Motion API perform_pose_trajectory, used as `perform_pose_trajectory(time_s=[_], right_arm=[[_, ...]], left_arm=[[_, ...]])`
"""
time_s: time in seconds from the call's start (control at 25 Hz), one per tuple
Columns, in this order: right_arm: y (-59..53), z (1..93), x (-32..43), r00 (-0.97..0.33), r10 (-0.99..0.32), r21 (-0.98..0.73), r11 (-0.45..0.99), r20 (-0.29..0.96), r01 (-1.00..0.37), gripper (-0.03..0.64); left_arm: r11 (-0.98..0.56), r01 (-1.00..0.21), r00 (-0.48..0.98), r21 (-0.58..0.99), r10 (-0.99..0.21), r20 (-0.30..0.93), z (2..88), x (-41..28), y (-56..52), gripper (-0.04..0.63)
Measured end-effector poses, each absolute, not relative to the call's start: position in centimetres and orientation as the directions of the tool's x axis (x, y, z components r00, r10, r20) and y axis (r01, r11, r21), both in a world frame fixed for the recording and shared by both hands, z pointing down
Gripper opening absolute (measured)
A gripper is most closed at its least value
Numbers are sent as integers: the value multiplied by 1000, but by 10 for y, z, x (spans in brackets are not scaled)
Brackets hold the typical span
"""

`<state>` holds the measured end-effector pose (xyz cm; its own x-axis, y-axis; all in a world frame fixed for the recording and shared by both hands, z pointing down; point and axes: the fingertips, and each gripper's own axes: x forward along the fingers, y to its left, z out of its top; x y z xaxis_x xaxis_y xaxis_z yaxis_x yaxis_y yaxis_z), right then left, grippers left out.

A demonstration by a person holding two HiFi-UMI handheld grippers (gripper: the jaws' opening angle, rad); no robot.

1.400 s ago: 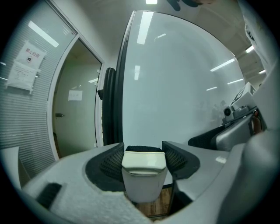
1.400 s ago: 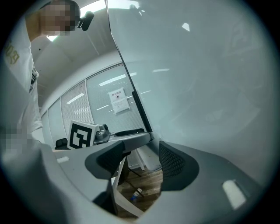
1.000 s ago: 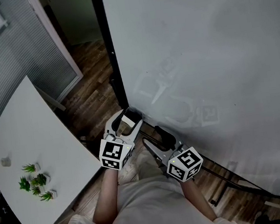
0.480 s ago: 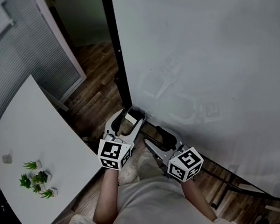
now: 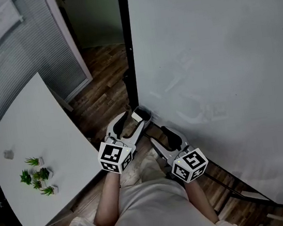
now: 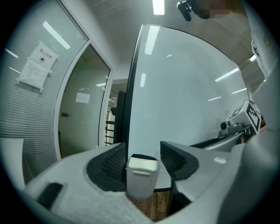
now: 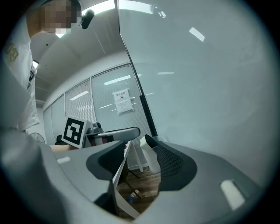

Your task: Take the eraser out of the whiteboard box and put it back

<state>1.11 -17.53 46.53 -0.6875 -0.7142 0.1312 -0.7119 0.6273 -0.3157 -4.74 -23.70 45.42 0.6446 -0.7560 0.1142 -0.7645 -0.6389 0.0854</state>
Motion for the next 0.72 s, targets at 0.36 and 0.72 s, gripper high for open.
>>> perform_pose_trajectory(time_s=[0.36, 0.72], right_arm=[[-169, 452, 10, -689, -717, -267, 646, 110, -715, 202], [-160, 437, 20, -668, -740, -210, 643, 76, -736, 18]], left_arm=[[-622, -777, 630, 98, -771, 93, 439, -57, -218, 188], [-600, -795, 604, 82, -797, 26, 423, -68, -198, 3]])
